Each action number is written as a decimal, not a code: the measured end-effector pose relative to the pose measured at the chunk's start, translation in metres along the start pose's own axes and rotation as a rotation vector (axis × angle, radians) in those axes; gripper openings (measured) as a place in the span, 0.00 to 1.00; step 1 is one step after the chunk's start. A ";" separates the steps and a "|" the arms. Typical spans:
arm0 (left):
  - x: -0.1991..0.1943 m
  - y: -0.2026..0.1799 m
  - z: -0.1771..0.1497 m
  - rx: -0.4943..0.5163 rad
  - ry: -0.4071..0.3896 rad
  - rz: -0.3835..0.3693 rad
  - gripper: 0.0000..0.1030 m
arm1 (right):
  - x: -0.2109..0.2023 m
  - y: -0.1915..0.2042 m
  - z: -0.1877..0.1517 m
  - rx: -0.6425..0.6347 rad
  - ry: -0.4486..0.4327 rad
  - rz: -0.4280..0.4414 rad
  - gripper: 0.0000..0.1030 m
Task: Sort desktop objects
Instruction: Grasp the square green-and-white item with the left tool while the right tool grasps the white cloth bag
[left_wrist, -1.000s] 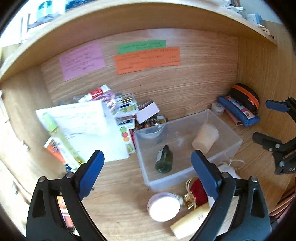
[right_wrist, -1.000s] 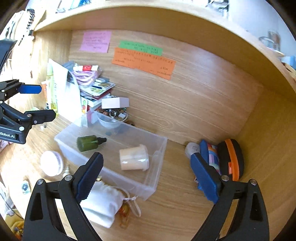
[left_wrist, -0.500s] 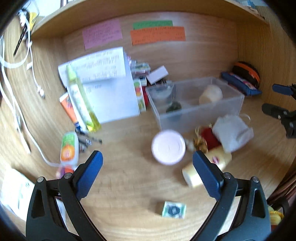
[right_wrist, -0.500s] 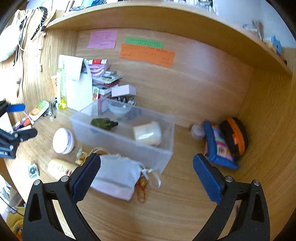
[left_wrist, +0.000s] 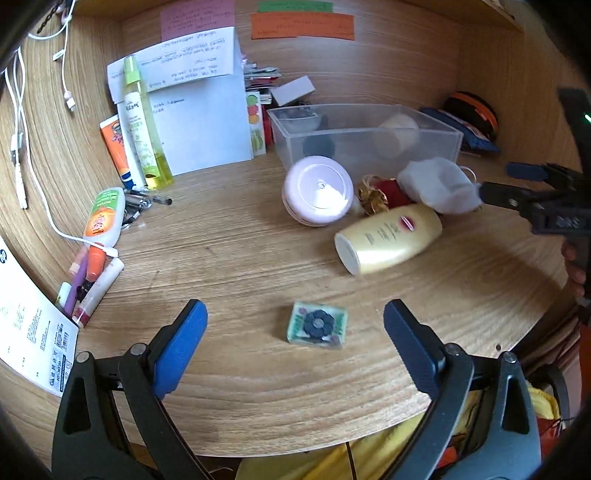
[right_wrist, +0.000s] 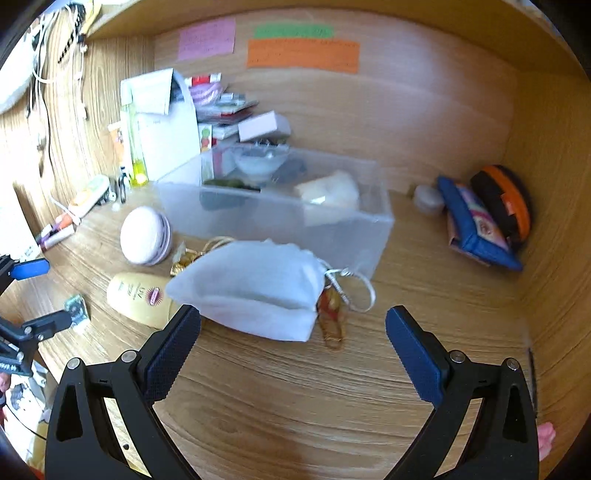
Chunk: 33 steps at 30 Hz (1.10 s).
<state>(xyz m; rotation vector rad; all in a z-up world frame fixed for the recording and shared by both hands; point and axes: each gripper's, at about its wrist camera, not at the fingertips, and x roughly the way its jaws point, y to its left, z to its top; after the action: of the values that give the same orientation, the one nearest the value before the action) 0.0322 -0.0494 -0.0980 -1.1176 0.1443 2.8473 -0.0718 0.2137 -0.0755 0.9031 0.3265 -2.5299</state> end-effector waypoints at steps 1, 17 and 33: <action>0.001 -0.002 -0.001 0.009 0.003 0.002 0.87 | 0.005 0.002 0.001 0.000 0.012 0.000 0.97; 0.018 0.002 -0.008 -0.033 0.046 -0.048 0.45 | 0.057 0.016 0.022 -0.039 0.140 0.063 0.97; 0.018 0.005 -0.008 -0.057 0.021 -0.045 0.32 | 0.072 0.008 0.028 -0.015 0.158 0.187 0.69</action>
<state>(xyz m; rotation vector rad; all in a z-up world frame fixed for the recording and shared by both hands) 0.0233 -0.0543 -0.1158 -1.1457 0.0393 2.8174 -0.1333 0.1734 -0.1016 1.0782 0.2942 -2.2889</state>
